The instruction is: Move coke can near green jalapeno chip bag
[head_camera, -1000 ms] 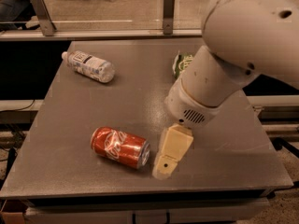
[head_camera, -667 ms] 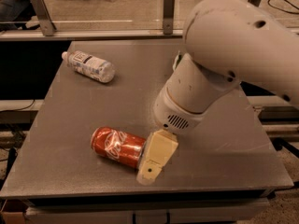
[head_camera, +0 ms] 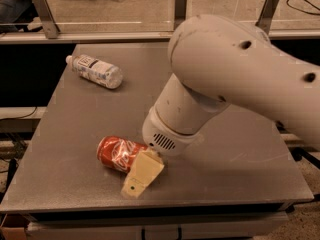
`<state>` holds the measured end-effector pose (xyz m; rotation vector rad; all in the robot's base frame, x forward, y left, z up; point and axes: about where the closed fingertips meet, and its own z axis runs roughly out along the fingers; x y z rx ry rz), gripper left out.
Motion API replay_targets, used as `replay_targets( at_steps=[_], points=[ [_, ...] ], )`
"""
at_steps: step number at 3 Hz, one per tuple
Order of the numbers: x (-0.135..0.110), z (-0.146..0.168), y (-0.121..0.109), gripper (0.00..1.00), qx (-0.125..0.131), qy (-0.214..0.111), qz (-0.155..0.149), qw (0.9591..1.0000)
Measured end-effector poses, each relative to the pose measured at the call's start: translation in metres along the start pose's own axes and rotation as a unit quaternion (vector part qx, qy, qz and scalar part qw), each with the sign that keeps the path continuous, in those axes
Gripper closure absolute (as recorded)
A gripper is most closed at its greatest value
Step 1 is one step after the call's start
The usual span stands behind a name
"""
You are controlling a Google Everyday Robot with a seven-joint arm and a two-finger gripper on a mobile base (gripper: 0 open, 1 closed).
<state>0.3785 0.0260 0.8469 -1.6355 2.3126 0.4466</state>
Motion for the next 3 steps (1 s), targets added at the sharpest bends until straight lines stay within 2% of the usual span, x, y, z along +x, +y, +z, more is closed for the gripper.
replay_targets(
  at_steps=[1,2,3],
  points=[
    [-0.003,0.006,-0.001,0.41,0.015,-0.006,0.02,0.9997],
    [-0.002,0.001,-0.012,0.64,0.04,-0.013,0.03,0.9987],
    [-0.001,-0.013,-0.03,0.88,0.077,-0.018,0.03,0.9964]
  ],
)
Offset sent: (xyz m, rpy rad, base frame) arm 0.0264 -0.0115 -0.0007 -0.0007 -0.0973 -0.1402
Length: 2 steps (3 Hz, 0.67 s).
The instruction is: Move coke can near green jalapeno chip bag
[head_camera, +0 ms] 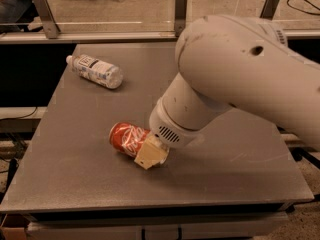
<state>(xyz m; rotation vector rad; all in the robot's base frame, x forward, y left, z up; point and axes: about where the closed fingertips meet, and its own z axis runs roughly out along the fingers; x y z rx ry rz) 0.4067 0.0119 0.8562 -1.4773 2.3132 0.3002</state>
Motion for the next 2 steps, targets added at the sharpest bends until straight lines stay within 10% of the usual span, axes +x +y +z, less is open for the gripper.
replay_targets(
  at_steps=[2],
  points=[
    [0.014,-0.036,-0.054,1.0,0.08,0.009,-0.057,0.9952]
  ],
)
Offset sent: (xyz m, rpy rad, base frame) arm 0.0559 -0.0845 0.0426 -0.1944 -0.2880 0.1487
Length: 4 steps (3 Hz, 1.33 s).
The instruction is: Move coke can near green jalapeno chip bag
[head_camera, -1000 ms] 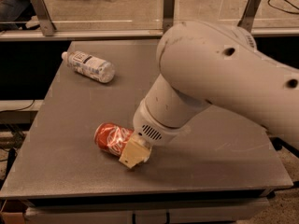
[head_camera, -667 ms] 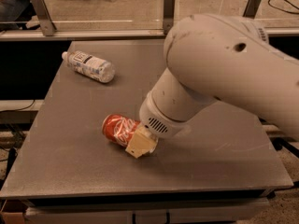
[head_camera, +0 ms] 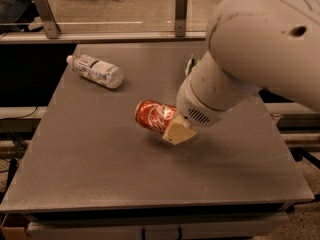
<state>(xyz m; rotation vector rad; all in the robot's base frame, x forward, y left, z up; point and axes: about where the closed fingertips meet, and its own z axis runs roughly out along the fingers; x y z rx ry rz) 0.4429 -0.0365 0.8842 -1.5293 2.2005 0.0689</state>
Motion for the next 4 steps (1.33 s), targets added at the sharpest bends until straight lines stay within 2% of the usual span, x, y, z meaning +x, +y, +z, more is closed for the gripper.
replay_targets(
  at_steps=[1,2,4],
  points=[
    [0.023,-0.009,-0.022,1.0,0.02,0.011,-0.059,0.998],
    [0.055,-0.011,-0.054,1.0,0.028,0.026,-0.078,0.9962],
    [0.111,-0.009,-0.128,1.0,0.04,0.048,-0.053,0.9966]
  ],
)
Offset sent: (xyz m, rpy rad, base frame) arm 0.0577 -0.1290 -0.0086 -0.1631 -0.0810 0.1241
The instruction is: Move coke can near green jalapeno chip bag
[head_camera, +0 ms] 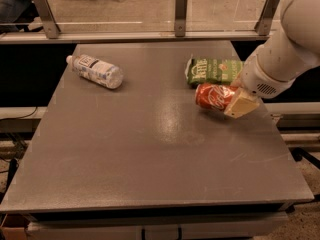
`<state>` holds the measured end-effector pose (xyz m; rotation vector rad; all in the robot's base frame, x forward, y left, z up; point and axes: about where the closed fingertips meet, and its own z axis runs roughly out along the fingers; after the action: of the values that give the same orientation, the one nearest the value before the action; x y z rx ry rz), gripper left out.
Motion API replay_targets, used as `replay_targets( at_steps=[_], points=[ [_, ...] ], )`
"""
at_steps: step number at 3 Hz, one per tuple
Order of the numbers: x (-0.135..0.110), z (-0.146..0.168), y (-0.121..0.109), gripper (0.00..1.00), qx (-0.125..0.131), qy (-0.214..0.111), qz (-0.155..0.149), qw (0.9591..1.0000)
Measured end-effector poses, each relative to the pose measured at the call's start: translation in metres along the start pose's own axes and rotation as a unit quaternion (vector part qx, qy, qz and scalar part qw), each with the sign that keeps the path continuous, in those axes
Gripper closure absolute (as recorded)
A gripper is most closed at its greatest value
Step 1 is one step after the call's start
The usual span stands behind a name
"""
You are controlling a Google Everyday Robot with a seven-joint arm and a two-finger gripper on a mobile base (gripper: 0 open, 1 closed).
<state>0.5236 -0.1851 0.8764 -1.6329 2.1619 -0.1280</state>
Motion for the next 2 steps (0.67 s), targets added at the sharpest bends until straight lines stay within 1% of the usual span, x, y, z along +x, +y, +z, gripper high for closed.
replay_targets(
  at_steps=[1,2],
  points=[
    [0.016,0.01,-0.024,0.82,-0.002,0.005,0.023,0.9997],
    [0.021,0.017,-0.036,0.59,-0.002,0.005,0.04,0.9992]
  ],
)
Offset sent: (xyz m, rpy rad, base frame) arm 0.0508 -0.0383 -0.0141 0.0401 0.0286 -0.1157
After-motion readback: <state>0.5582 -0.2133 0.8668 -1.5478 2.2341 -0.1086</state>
